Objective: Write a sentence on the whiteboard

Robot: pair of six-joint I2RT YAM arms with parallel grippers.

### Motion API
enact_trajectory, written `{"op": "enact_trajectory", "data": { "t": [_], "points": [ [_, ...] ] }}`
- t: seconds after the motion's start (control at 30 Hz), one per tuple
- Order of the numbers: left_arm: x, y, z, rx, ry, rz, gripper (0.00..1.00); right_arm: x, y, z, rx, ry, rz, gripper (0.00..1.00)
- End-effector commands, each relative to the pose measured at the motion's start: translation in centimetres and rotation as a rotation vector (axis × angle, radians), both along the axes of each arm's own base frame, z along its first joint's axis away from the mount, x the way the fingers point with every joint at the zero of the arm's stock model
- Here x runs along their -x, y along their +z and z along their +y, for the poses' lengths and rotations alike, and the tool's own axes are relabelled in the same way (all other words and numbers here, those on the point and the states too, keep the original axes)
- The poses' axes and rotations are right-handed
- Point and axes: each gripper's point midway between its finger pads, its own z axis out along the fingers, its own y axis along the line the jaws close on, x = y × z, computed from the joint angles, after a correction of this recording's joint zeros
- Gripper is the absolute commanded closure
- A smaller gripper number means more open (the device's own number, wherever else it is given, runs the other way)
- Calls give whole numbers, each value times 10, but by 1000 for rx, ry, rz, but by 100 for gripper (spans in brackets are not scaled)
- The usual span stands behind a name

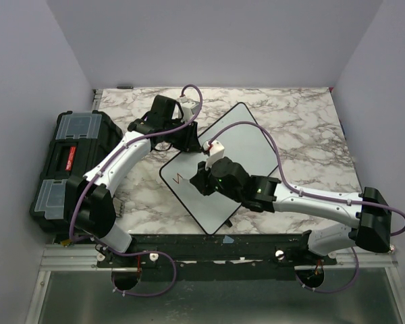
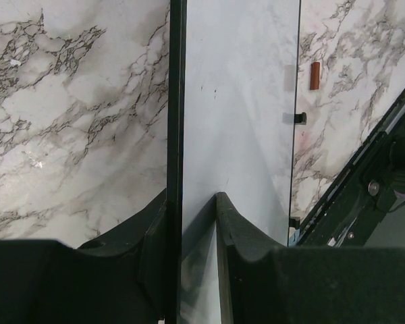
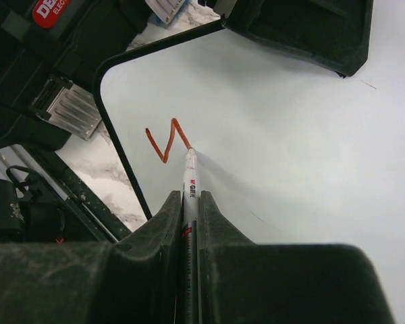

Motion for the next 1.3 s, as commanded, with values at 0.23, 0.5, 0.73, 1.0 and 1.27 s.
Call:
{"op": "enact_trajectory", "data": {
  "t": [0.23,0.5,0.73,1.0,1.27],
  "points": [
    [26,-1,-5,-27,-71,9,100,-19,-3,-2,72,-100,-23,99],
    [27,-1,-5,-28,-74,8,100,-24,4,4,72,-102,-38,99],
    [28,-2,-5,-31,-73,6,100,-20,14,-1,62,-91,-39,99],
    [25,-1,-3,-44,-60,3,100,-13,31,-10,18,-77,-53,99],
    [22,8,-1,-64,-37,2,100,-10,36,-14,-16,-68,-62,99]
  ]
}}
